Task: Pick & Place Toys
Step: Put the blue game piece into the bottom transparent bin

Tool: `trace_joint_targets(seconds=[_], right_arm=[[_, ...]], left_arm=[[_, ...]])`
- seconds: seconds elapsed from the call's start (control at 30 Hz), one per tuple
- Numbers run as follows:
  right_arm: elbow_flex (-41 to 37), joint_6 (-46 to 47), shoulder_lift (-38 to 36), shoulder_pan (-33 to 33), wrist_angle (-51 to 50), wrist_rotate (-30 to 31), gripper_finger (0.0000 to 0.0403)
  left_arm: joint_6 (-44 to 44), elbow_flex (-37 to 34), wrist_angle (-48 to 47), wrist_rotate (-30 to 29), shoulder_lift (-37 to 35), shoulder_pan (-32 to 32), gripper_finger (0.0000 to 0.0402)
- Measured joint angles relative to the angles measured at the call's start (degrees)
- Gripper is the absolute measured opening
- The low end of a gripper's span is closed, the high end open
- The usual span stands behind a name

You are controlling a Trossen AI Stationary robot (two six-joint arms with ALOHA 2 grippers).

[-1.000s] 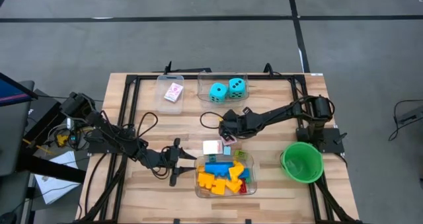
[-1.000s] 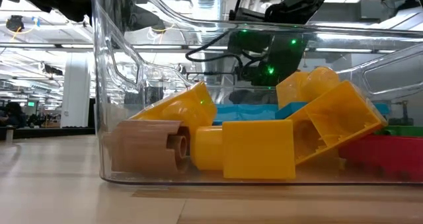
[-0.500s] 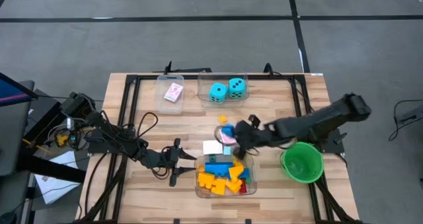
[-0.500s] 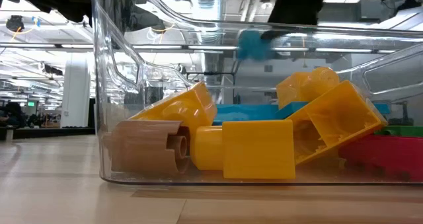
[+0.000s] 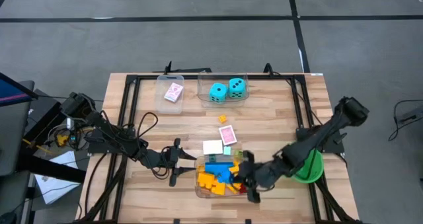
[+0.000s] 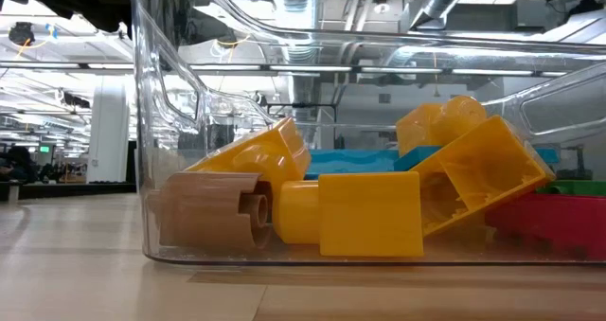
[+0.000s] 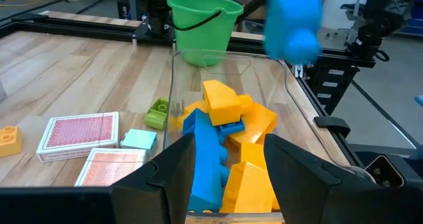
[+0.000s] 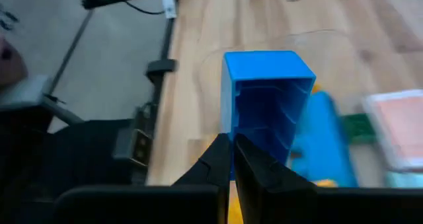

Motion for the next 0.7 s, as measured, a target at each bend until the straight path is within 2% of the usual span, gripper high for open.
trace_joint_targets(seconds=[0.2,0.5,0.7], right_arm=[[0.0,1.5,3.8,2.2,3.9,1.8,0.0006],[0.0,1.5,6.8,-1.7,3.9,0.0,0.0014],[0.0,1.5,6.8,-1.8,4.4,-0.7,0.0016]], left_arm=[[0.0,0.0,0.0,0.0,0.0,0.0,0.0176],[0.0,0.0,0.0,0.0,0.0,0.0,0.0176],[0.0,0.0,0.0,0.0,0.0,-0.3,0.0176]])
